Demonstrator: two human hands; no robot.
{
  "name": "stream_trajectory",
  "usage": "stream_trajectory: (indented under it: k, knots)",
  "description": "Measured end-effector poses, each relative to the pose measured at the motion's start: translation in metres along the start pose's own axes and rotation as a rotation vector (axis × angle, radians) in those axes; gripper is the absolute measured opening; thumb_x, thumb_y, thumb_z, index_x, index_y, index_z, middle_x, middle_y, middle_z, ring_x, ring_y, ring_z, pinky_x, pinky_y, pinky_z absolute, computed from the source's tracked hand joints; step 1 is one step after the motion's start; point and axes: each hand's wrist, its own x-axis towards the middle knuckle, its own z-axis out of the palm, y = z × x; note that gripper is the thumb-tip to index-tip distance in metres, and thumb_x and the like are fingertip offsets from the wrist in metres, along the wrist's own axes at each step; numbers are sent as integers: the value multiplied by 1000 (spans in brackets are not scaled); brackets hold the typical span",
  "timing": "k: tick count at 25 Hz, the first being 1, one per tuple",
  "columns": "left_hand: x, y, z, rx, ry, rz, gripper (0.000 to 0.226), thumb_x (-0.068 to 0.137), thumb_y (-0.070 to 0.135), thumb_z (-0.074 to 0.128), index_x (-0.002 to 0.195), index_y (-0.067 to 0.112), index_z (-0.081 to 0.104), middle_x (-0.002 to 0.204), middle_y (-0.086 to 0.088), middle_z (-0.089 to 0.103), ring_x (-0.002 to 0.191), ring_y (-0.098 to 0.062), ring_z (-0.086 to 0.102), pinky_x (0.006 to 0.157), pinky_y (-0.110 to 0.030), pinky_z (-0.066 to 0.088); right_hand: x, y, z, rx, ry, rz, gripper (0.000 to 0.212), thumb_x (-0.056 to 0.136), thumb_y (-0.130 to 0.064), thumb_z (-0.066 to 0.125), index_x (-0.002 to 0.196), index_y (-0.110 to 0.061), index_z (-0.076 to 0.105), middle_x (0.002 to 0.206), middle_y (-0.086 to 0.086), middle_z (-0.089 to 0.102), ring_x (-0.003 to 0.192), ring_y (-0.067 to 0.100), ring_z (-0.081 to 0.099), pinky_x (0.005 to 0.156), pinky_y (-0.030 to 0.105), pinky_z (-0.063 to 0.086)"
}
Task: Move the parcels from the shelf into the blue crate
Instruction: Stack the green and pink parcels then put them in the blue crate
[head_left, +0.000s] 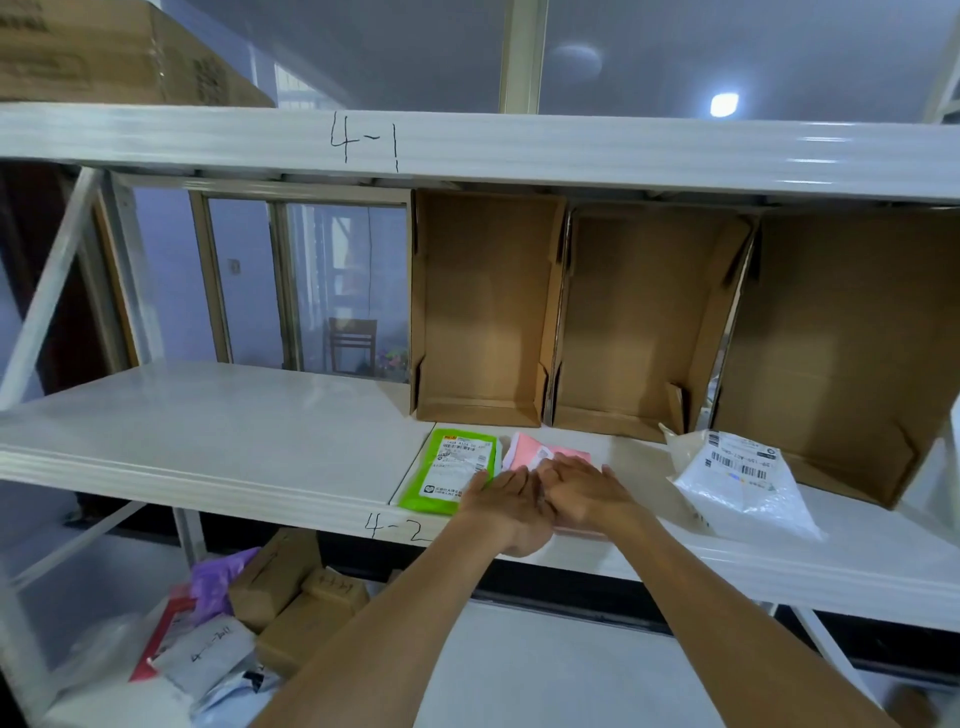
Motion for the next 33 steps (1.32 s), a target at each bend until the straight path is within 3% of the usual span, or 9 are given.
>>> stream_trajectory:
  k: [3,6,8,10,13,16,23,29,33]
  knots:
    - [4,0,3,13,-40,-4,71,101,53,10,167,26,2,175,4,0,160,-13,-4,127,-50,-5,3,5,-8,-122,-55,36,41,90,-41,29,116,-25,55,132,0,56,128,24,47,106,54,33]
    - [4,1,3,11,-44,11,76,99,62,11,167,29,6,175,2,5,161,-16,2,127,-53,-2,3,10,-9,-124,164,82,48,89,-39,33,128,-27,59,129,0,59,122,23,52,105,46,37]
    - [2,-1,2,25,-33,8,74,100,59,12,167,28,3,175,2,3,161,-17,2,127,-53,-3,1,5,-6,-114,295,-68,44,89,-30,42,127,-25,63,129,1,62,118,24,58,101,40,45]
    - [0,1,1,37,-32,4,72,102,52,14,166,26,-4,175,4,-3,161,-16,-2,127,-53,-5,-2,-2,-4,-35,228,-191,43,94,-27,38,128,-26,63,138,-2,60,123,24,56,104,38,45]
    - [-1,3,1,49,-32,-15,74,101,50,15,167,22,-5,175,3,-3,161,-15,-4,127,-52,-9,3,-11,-11,64,28,-117,45,104,-30,26,136,-21,56,150,-2,51,134,21,46,112,38,34]
    - [1,4,4,46,-33,-19,73,101,49,13,167,22,-3,175,-1,-7,160,-15,-8,126,-52,-11,12,-16,-14,134,-1,-28,54,105,-42,16,145,-21,46,155,5,45,139,22,42,114,38,31]
    - [-6,6,6,71,-13,-15,77,100,59,14,167,25,-2,174,-2,-11,161,-17,-8,127,-53,-7,14,-14,3,105,158,146,69,86,-57,10,112,-20,63,117,9,61,109,28,55,100,48,41]
    - [-10,30,6,58,10,57,73,98,57,19,166,33,6,175,-3,3,161,-21,0,127,-53,-1,-38,10,-5,397,438,397,54,87,-41,56,126,-6,43,125,18,63,117,37,57,93,40,46]
    - [-24,2,-17,-72,148,55,85,88,73,41,159,28,33,162,-6,41,150,-30,35,122,-53,23,-39,-5,-19,649,298,437,99,79,-45,75,150,-1,21,134,13,60,124,33,57,91,36,46]
